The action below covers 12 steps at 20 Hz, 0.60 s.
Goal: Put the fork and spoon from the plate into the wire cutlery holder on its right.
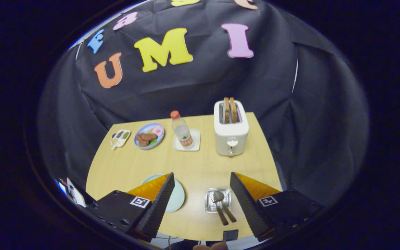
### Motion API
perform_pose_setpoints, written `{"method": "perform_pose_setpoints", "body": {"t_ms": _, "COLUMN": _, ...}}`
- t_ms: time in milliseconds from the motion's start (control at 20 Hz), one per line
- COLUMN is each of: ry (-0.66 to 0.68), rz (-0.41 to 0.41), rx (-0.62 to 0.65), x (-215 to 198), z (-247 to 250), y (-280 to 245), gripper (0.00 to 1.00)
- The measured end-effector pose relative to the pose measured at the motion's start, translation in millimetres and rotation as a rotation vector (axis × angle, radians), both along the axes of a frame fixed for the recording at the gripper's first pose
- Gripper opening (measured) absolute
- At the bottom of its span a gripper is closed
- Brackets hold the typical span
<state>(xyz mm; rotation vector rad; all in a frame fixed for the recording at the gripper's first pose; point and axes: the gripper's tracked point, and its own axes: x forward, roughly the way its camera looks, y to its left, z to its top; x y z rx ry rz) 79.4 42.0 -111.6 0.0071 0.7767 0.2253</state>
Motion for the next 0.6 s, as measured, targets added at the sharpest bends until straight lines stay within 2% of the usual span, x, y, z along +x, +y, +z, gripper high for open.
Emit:
{"method": "perform_pose_setpoints", "body": {"t_ms": 300, "ry": -0.364, "rz": -0.016, "rx": 0.072, "x": -25, "z": 59, "y": -7, "gripper": 0.97}}
{"method": "perform_pose_setpoints", "body": {"t_ms": 450, "ry": -0.482, "rz": -0.066, "rx": 0.108, "x": -53, "z": 78, "y": -17, "gripper": 0.97}}
{"method": "perform_pose_setpoints", "body": {"t_ms": 600, "ry": -0.546, "rz": -0.064, "rx": 0.092, "x": -70, "z": 80, "y": -17, "gripper": 0.96}}
